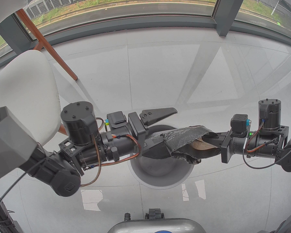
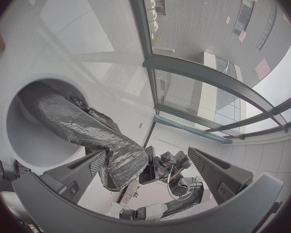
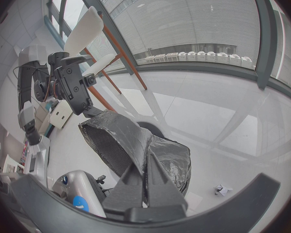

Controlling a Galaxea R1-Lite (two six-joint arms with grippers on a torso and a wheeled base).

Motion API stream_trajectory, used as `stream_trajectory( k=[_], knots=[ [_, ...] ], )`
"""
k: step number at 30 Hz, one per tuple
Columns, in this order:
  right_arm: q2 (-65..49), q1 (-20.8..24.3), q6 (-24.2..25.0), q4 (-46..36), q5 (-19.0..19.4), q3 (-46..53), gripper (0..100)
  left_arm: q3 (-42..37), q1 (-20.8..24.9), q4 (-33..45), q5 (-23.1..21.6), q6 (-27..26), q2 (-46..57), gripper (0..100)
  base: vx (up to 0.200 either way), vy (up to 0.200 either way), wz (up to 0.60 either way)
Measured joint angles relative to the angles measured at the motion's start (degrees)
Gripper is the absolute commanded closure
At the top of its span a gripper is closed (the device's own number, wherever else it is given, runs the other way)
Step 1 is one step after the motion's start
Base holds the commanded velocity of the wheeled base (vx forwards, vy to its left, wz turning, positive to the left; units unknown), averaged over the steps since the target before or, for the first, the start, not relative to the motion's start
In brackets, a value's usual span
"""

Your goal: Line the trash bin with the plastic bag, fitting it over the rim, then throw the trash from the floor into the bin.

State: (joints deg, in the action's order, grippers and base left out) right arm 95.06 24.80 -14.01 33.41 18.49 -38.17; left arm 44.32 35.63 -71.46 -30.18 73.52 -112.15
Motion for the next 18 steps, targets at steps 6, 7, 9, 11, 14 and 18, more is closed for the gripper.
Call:
stream_trajectory(
  k=[6,7,9,11,14,18],
  knots=[
    [0.13,0.00,4.66,-0.49,-0.35,-1.41,100,-0.67,-2.62,3.52,-0.27,0.00,5.32,0,0.000,0.000,0.00],
    [0.15,0.06,5.10,-0.52,-0.46,-1.52,100,-0.72,-2.82,4.40,-0.35,0.00,6.36,0,0.000,0.000,0.00],
    [0.17,0.34,5.86,-0.52,-0.68,-1.71,100,-1.05,-3.06,6.88,-0.60,-0.01,8.63,0,0.000,0.000,0.00],
    [0.20,0.59,6.46,-0.57,-0.87,-1.85,100,-1.44,-3.17,10.57,-1.05,-0.11,11.25,0,0.000,0.000,0.00],
    [0.28,0.94,7.14,-0.60,-0.99,-1.96,100,-2.27,-3.23,17.14,-2.13,-1.46,14.99,0,0.000,0.000,0.00],
    [0.44,1.17,8.31,-0.55,-1.12,-2.10,100,-3.32,-2.95,25.17,-3.12,-7.64,18.42,0,0.000,0.000,0.00]
  ],
)
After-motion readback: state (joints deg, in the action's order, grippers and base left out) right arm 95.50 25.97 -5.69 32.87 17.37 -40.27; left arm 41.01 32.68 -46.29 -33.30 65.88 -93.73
